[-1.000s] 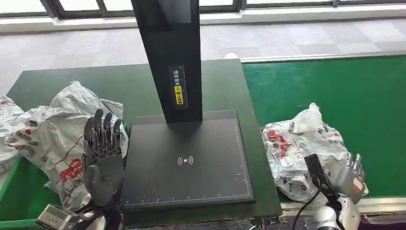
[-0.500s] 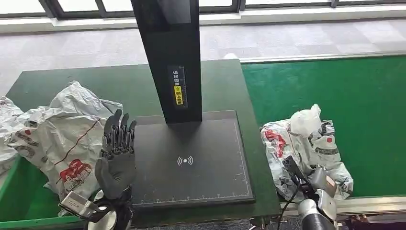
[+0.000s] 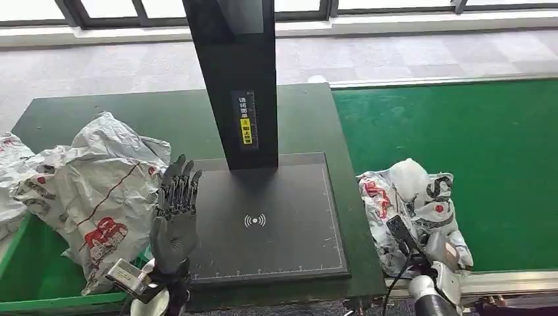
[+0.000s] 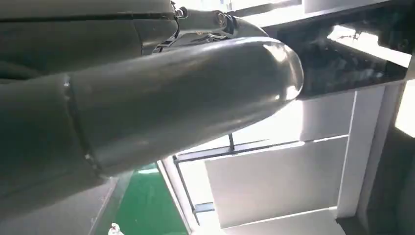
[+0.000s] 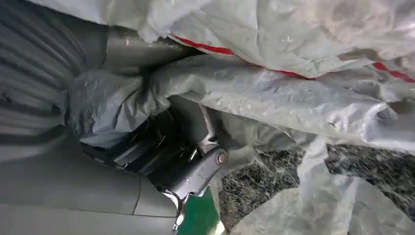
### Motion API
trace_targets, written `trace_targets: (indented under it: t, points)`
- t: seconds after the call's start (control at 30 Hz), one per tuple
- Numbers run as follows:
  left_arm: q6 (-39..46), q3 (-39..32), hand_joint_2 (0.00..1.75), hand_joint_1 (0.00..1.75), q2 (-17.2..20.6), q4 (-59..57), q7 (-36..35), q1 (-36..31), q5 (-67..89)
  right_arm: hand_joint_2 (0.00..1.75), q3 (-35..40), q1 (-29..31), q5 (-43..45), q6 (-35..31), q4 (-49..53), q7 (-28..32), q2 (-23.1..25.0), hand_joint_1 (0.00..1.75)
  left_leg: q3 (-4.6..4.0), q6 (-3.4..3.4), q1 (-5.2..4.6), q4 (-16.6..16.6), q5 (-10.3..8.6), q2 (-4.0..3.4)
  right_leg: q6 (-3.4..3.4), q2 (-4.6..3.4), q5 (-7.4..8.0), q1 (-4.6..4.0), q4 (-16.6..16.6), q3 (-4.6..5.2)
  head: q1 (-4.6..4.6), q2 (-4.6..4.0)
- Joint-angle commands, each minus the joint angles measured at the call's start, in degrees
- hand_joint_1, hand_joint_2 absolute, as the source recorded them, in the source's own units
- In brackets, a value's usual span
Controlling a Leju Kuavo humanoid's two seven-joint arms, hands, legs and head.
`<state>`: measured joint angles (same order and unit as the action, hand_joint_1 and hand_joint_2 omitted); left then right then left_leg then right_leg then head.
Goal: Moved the parcel from conveyor to table for the left to box.
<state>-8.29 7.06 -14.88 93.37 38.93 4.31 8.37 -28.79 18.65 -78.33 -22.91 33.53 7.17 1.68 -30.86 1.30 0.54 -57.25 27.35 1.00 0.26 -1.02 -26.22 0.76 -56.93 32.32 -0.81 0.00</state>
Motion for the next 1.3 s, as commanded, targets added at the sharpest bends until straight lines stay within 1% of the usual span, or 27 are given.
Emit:
trace_targets:
  t: [0.03,0.07,0.1,0.17,0.27,0.3,0.33,0.37,0.4,0.47,0.57,0.73,0.83,0.9,1.0,1.03,1.1,1.13,1.17,1.2,1.23,1.27,1.3]
  points:
    - [2.8,2.9,0.0,0.0,1.8,1.3,1.1,2.5,2.0,1.75,1.9,-6.2,13.4,-3.9,20.8,9.7,7.1,1.75,-0.15,-0.01,-0.03,0.0,-0.02,-0.17,-0.04,-0.03,0.04,0.02,0.0,0.21,0.0,0.0]
    - [2.8,2.9,0.0,0.0,1.8,1.3,1.1,2.5,2.0,1.75,1.9,-6.2,13.4,-3.9,20.8,9.7,7.1,1.75,-0.24,-0.01,-0.02,0.0,-0.02,-0.24,-0.07,-0.03,0.05,0.01,0.0,0.31,0.0,0.0]
    - [3.2,3.1,0.0,0.0,1.8,1.2,1.1,2.6,2.6,1.75,1.8,-6.9,16.1,-5.0,23.1,12.0,7.9,1.75,-0.3,-0.02,-0.04,0.0,-0.03,-0.24,-0.08,-0.01,0.06,0.03,-0.1,0.36,0.0,0.0]
    - [3.4,3.3,0.0,0.0,1.7,1.2,1.1,2.6,2.7,1.75,2.0,-7.6,16.1,-5.0,24.0,12.1,8.0,1.75,-0.44,-0.03,-0.02,0.1,-0.08,-0.22,-0.1,0.07,0.1,0.02,0.0,0.5,0.0,0.0]
    - [3.4,3.3,0.0,0.0,1.8,1.2,1.1,2.6,2.7,1.75,2.3,-8.2,16.2,-4.8,24.9,12.0,8.2,1.75,-0.43,-0.03,-0.03,0.0,-0.04,-0.08,-0.07,0.13,0.04,0.03,0.0,0.46,0.0,0.0]
    - [3.4,3.3,0.0,0.0,1.8,1.1,1.1,2.5,2.6,1.75,2.2,-8.4,18.0,-5.1,25.6,13.4,8.4,1.75,-0.42,-0.05,-0.03,0.1,-0.06,-0.06,-0.07,0.17,0.05,0.03,0.0,0.44,0.0,0.0]
    - [3.4,3.2,0.0,0.0,1.8,1.2,1.1,2.6,2.3,1.75,2.3,-9.1,21.2,-6.3,27.2,16.2,9.0,1.75,-0.43,-0.06,-0.02,0.1,-0.07,-0.05,-0.07,0.19,0.07,0.03,0.0,0.43,0.0,0.0]
    - [3.5,3.2,0.0,0.0,1.8,1.3,1.1,2.7,2.2,1.75,2.4,-9.5,22.6,-6.6,28.4,17.3,9.3,1.75,-0.42,-0.05,0.01,0.1,-0.06,-0.09,-0.08,0.11,0.09,0.02,0.1,0.42,0.0,0.0]
    - [3.3,2.9,0.0,0.0,1.8,1.6,1.1,2.9,1.5,1.75,3.1,-11.4,26.3,-6.6,32.8,19.9,10.3,1.75,-0.45,-0.02,-0.05,0.0,-0.04,0.0,-0.05,0.08,0.03,0.09,-0.1,0.47,0.0,0.0]
    - [3.3,2.8,0.0,0.0,1.9,1.7,1.1,3.0,1.3,1.75,3.9,-13.1,28.6,-6.6,36.6,21.4,10.9,1.75,-0.51,-0.05,-0.02,0.1,-0.08,-0.14,-0.1,0.09,0.1,0.07,0.0,0.54,0.0,0.0]
    - [3.0,2.4,0.0,0.0,1.9,1.5,1.1,2.7,1.1,1.75,6.0,-15.9,32.6,-5.1,43.0,23.6,11.6,1.75,-0.53,-0.02,-0.01,0.0,-0.04,0.05,-0.1,0.22,0.01,0.07,0.0,0.5,0.0,0.0]
    - [2.8,2.2,0.0,0.0,1.8,1.4,1.1,2.5,1.0,1.75,6.7,-16.8,33.4,-4.7,44.7,24.1,11.7,1.75,-0.48,-0.02,-0.05,0.0,-0.03,0.02,-0.04,0.11,0.02,0.12,-0.1,0.5,0.0,0.0]
    - [2.3,1.6,0.0,0.0,1.5,0.9,1.1,1.9,0.9,1.75,9.3,-18.7,38.9,-3.2,49.2,27.6,12.1,1.75,-0.52,-0.04,-0.02,0.0,-0.06,-0.03,-0.05,0.14,0.06,0.07,0.0,0.51,0.0,0.0]
    - [2.0,1.3,0.0,0.0,1.6,0.5,1.1,1.5,0.7,1.75,12.1,-20.8,43.5,-1.7,52.8,31.5,12.3,1.75,-0.54,-0.02,-0.02,0.0,-0.05,0.04,-0.05,0.17,0.03,0.09,-0.1,0.54,0.0,0.0]
    - [2.0,1.3,0.0,0.0,1.7,0.4,1.1,1.3,0.7,1.75,12.5,-21.4,43.4,-1.8,53.6,31.4,12.6,1.75,-0.52,-0.02,-0.03,0.0,-0.04,0.09,-0.04,0.15,0.0,0.11,-0.1,0.51,0.0,0.0]
    - [2.0,1.2,0.0,0.0,1.8,0.2,1.1,1.1,0.4,1.75,14.8,-22.6,46.7,-0.6,55.2,32.8,12.1,1.75,-0.51,-0.02,-0.01,0.0,-0.04,0.01,-0.06,0.12,0.02,0.09,0.0,0.52,0.0,0.0]
    - [1.9,1.1,0.0,0.0,2.0,-0.2,1.1,0.8,-0.1,1.75,23.6,-25.7,54.7,-1.2,61.8,32.8,8.9,1.75,-0.46,-0.02,-0.01,0.0,-0.03,0.0,-0.05,0.1,0.02,0.08,0.0,0.48,0.0,0.0]
    - [1.9,1.0,0.0,0.0,2.1,-0.4,1.1,0.6,-0.2,1.75,26.3,-26.5,55.7,-2.0,64.1,32.8,7.9,1.75,-0.5,-0.02,-0.02,0.0,-0.04,-0.03,-0.06,0.13,0.02,0.08,0.0,0.54,0.0,0.0]
    - [1.5,0.7,1.75,0.0,2.2,-0.7,1.1,0.2,-0.7,1.75,36.0,-27.7,59.3,-0.3,70.8,32.8,3.8,1.75,-0.51,-0.03,-0.03,0.0,-0.06,-0.03,-0.07,0.16,0.03,0.08,0.0,0.55,0.0,0.0]
    - [1.4,0.6,1.75,0.0,2.2,-0.8,1.1,0.0,-0.7,1.75,38.1,-27.8,60.1,-0.1,71.9,32.8,3.9,1.75,-0.59,-0.04,-0.1,0.0,-0.03,0.02,-0.03,0.13,-0.02,0.17,-0.2,0.63,0.0,0.0]
    - [0.6,0.3,1.75,0.0,2.3,-1.5,1.1,-0.5,-1.2,1.75,40.7,-27.6,61.5,3.4,71.4,32.8,4.2,1.75,-0.6,-0.04,-0.06,0.0,-0.03,0.02,-0.04,0.15,0.0,0.12,-0.1,0.61,0.0,0.0]
    - [0.4,0.1,1.75,0.0,2.3,-2.0,1.1,-0.9,-1.4,1.75,41.2,-26.9,61.7,5.8,70.3,32.8,4.9,1.75,-0.59,-0.05,-0.04,0.0,-0.02,-0.05,-0.05,0.11,0.02,0.1,-0.1,0.61,0.0,0.0]
    - [-0.1,0.2,1.75,0.0,2.2,-2.5,1.1,-1.4,-1.8,1.75,42.0,-25.5,61.6,9.2,66.8,32.8,5.6,1.75,-0.6,-0.02,-0.07,0.0,0.01,-0.27,-0.05,-0.14,0.04,0.13,-0.2,0.72,0.0,0.0]
